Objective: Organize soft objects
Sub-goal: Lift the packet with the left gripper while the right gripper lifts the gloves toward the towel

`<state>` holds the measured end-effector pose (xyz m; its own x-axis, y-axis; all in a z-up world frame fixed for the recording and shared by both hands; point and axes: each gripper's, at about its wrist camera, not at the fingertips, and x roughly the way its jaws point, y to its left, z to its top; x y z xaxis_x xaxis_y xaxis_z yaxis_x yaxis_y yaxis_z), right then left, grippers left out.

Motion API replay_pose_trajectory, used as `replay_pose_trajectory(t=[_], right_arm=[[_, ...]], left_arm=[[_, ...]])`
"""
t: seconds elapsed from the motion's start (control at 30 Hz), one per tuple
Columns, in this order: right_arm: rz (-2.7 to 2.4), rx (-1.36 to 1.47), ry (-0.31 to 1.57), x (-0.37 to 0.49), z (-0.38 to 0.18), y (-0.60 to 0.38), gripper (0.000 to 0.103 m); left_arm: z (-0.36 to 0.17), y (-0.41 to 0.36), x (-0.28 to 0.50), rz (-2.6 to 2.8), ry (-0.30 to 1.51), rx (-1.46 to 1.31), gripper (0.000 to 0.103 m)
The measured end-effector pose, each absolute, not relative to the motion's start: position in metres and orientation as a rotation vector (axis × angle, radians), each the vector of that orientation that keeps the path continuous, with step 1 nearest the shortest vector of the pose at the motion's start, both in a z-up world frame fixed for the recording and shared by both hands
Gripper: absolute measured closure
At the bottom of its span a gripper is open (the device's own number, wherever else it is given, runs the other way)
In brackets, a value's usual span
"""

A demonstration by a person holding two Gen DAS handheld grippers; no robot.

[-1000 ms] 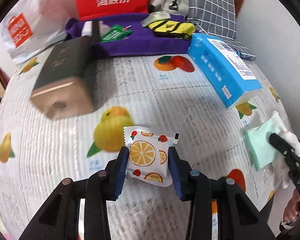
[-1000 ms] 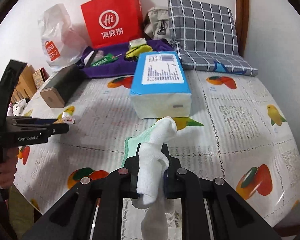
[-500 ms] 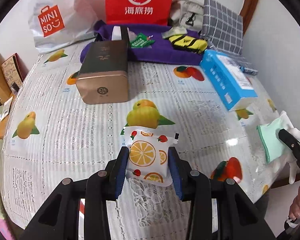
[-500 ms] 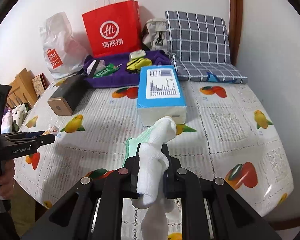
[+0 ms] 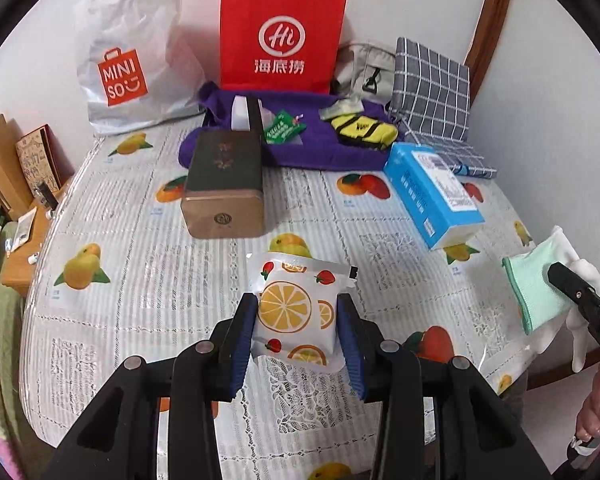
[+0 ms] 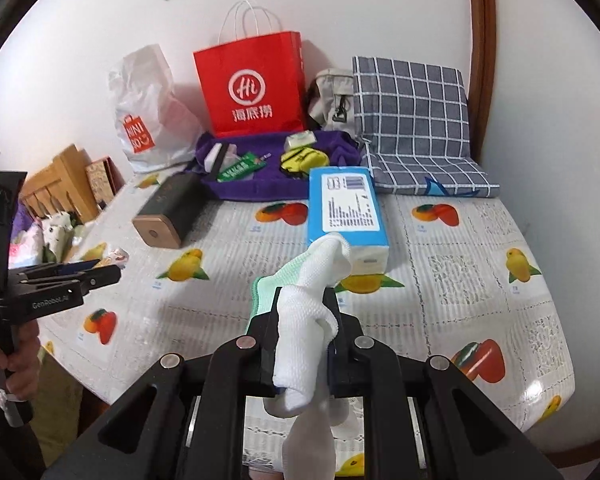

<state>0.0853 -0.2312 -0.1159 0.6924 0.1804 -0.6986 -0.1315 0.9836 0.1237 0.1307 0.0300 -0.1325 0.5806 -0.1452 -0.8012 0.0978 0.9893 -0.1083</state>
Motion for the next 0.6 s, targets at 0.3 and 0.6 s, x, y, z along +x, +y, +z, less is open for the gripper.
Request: replay_pose_trajectory(t=[0.3,0.6], right_arm=[[0.152,0.059,0.759,0.091,-0.099,-0.238,0.087],[0.156,0.043,0.730,0.102,-0.083,-0.238,0.087]], left_arm=[[-0.112,0.034,0.132,-0.125,0.903,-0.060,0.065],[-0.095,0.043,0.140,-0.090,0.868,-0.066,0.065]])
